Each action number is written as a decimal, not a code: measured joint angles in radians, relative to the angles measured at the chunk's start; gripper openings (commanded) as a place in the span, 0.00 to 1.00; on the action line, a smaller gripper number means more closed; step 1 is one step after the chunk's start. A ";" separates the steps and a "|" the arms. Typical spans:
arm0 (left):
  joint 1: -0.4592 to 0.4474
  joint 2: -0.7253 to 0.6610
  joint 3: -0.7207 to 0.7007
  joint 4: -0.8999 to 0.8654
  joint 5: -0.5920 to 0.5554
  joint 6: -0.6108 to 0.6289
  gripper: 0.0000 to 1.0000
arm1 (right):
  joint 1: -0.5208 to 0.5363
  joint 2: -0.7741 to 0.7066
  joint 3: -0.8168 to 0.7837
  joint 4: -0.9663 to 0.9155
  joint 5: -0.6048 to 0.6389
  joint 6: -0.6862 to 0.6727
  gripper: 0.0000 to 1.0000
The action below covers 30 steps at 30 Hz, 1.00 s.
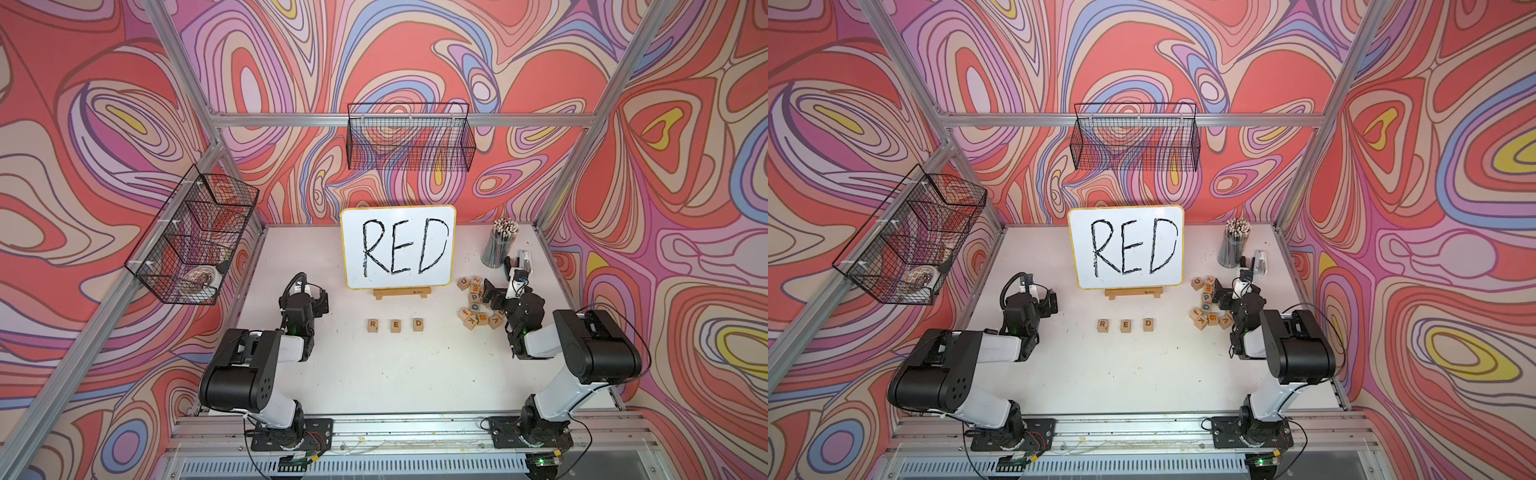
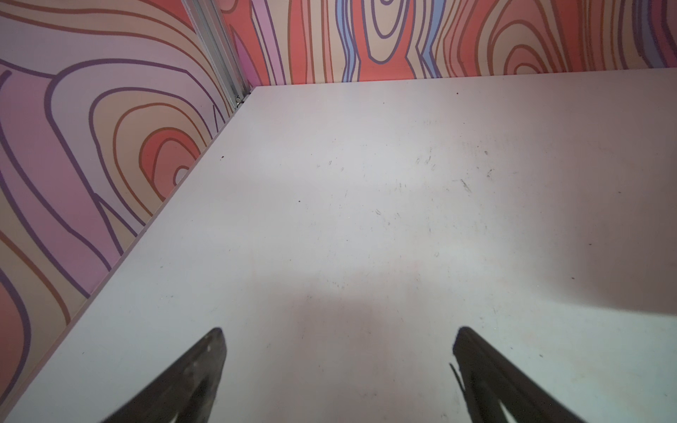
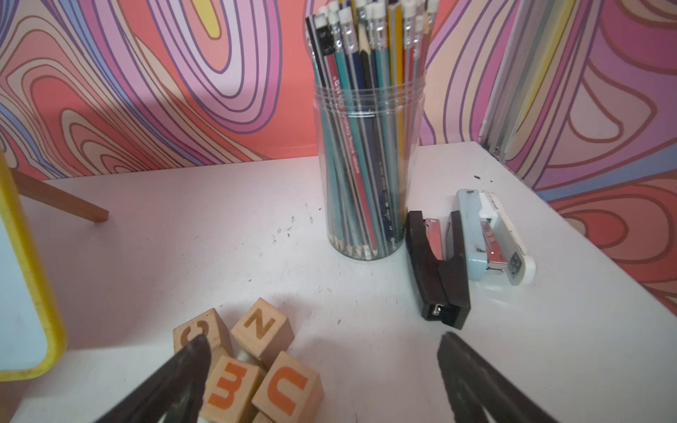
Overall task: Assemble the uppercase word "red" with letter blocks
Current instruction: Reset both arms
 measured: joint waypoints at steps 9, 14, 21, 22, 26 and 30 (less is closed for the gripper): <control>0.000 0.000 0.000 0.000 0.000 0.000 1.00 | 0.000 0.000 0.048 -0.053 -0.009 -0.008 0.98; 0.000 0.000 0.000 0.000 0.000 0.000 1.00 | 0.000 0.000 0.021 -0.013 -0.015 -0.008 0.98; 0.000 0.000 0.000 0.000 0.000 0.000 1.00 | 0.000 -0.066 -0.072 0.041 0.037 0.010 0.98; 0.000 0.000 0.000 0.000 0.000 0.000 1.00 | 0.000 -0.068 -0.064 0.039 0.037 0.010 0.98; 0.000 0.000 0.000 0.000 0.000 0.000 1.00 | 0.000 -0.014 0.002 0.015 0.029 0.008 0.98; 0.000 0.000 0.000 0.000 0.000 -0.003 1.00 | 0.000 -0.007 0.063 -0.069 -0.021 -0.011 0.98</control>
